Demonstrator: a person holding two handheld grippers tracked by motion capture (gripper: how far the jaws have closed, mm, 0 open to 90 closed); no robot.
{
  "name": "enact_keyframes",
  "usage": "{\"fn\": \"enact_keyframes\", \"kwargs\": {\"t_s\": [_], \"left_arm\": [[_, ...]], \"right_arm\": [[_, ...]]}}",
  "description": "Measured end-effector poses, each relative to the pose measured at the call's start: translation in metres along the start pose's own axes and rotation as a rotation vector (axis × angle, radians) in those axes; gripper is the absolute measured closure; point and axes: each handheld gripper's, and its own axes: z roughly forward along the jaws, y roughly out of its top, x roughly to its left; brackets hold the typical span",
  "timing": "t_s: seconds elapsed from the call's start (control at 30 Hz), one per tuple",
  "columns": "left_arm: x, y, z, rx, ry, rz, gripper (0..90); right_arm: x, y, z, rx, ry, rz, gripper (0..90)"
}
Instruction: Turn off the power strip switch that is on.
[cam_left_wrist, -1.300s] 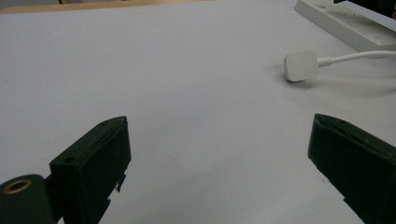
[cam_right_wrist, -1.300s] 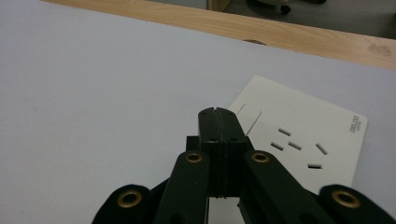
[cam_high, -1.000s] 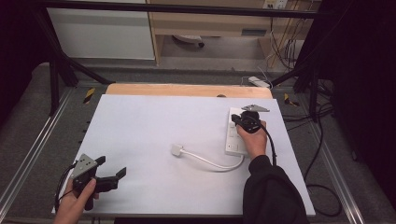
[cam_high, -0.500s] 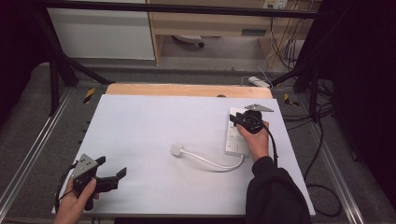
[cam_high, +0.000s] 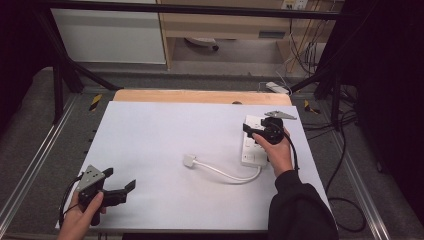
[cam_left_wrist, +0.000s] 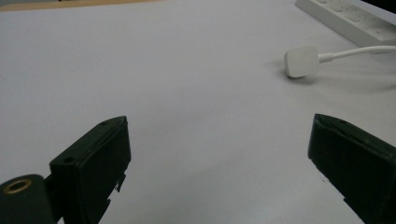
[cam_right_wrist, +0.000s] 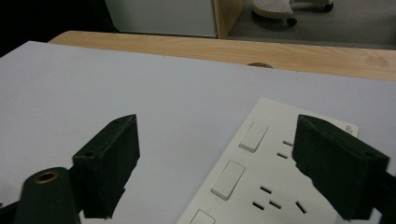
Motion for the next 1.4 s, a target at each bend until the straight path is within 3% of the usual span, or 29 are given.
{"fn": "enact_keyframes", "kwargs": {"t_s": [0.3, 0.47, 0.67, 0.9, 1.4], "left_arm": [[0.000, 0.000, 0.000, 0.003, 0.001, 0.004, 5.8], [0.000, 0.000, 0.000, 0.004, 0.000, 0.005, 5.8], [0.000, 0.000, 0.000, 0.004, 0.001, 0.003, 5.8], [0.000, -0.001, 0.000, 0.006, 0.001, 0.005, 5.8], [0.000, -0.001, 0.000, 0.008, 0.002, 0.001, 5.9]], "right_arm": [[0.000, 0.004, -0.012, -0.015, 0.012, 0.005, 3.5], [0.000, 0.004, -0.020, -0.019, -0.007, -0.011, 3.9], [-0.005, 0.003, -0.034, -0.067, 0.010, -0.010, 4.1], [-0.012, -0.002, -0.051, -0.083, -0.040, -0.035, 5.4], [-0.021, -0.028, -0.085, -0.141, -0.034, -0.072, 7.4]]}}
